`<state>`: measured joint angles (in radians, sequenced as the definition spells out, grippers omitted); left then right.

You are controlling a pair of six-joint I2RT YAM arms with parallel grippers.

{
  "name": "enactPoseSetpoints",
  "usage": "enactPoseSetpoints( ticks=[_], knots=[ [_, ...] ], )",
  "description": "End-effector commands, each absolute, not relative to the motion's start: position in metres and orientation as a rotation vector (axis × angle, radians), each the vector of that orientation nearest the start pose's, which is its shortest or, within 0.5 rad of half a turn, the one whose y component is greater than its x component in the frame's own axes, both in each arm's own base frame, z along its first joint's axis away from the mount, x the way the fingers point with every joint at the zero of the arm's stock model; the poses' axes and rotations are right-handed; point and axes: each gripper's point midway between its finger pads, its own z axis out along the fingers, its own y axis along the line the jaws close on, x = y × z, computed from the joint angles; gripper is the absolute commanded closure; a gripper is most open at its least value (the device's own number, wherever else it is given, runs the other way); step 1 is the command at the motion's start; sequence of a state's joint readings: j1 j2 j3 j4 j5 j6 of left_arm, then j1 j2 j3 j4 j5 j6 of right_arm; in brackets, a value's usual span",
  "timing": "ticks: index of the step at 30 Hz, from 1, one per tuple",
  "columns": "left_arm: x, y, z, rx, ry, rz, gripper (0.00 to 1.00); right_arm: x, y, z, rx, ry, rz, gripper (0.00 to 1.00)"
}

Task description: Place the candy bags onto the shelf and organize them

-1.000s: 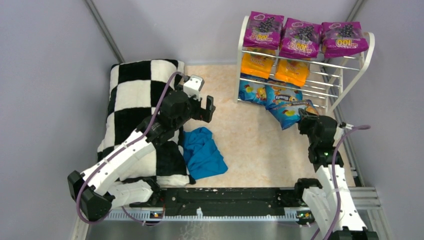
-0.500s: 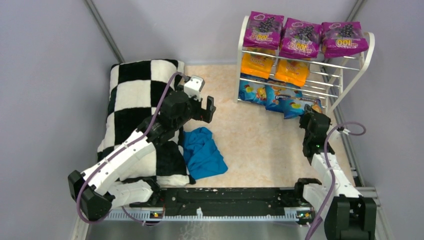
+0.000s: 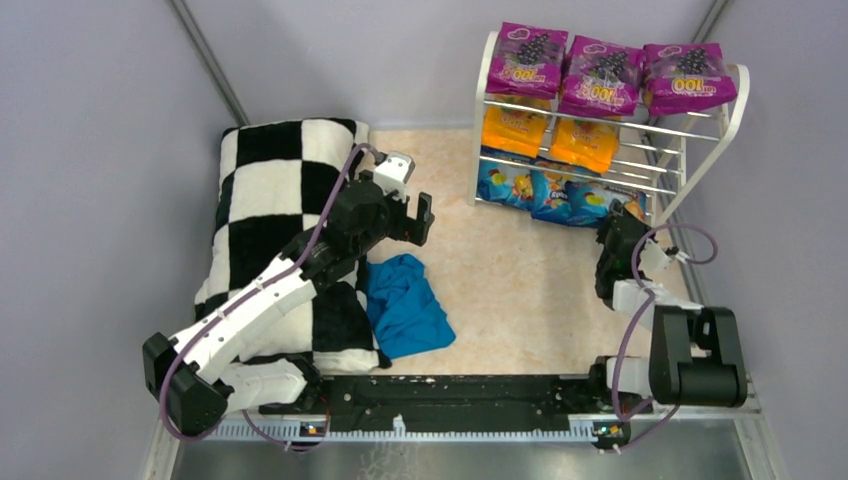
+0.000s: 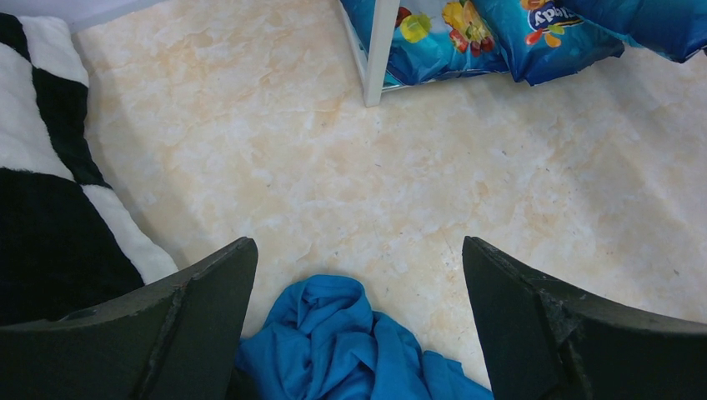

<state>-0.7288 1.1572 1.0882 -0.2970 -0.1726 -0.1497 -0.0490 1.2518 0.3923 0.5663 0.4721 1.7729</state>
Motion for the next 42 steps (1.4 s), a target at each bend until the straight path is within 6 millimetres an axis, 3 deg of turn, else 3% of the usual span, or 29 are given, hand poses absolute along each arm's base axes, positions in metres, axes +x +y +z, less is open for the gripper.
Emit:
enactPoseSetpoints(
  ticks=[1, 6, 17, 26, 30, 35, 42],
  knots=[
    [0.305, -0.238, 0.273, 0.453, 1.874, -0.412, 0.01, 0.402, -0.074, 0.25, 1.449, 0.591, 0.965, 1.0],
    [0.308, -0.24, 0.267, 0.46, 1.889, -0.403, 0.01, 0.412, -0.072, 0.239, 1.367, 0.611, 0.944, 0.98],
    [0.312, -0.243, 0.253, 0.474, 1.925, -0.38, 0.01, 0.439, -0.068, 0.19, 1.257, 0.717, 0.887, 0.91],
    [0.314, -0.244, 0.246, 0.481, 1.94, -0.377, 0.01, 0.455, -0.085, 0.164, 1.248, 0.795, 0.81, 0.82],
    [0.314, -0.246, 0.243, 0.486, 1.948, -0.385, 0.01, 0.465, -0.085, 0.15, 1.265, 0.867, 0.793, 0.72],
    [0.313, -0.248, 0.243, 0.49, 1.949, -0.395, 0.01, 0.461, -0.072, 0.129, 1.339, 1.055, 0.754, 0.46],
    [0.312, -0.248, 0.246, 0.488, 1.944, -0.405, 0.01, 0.443, -0.051, 0.11, 1.37, 1.243, 0.752, 0.36]
  ],
)
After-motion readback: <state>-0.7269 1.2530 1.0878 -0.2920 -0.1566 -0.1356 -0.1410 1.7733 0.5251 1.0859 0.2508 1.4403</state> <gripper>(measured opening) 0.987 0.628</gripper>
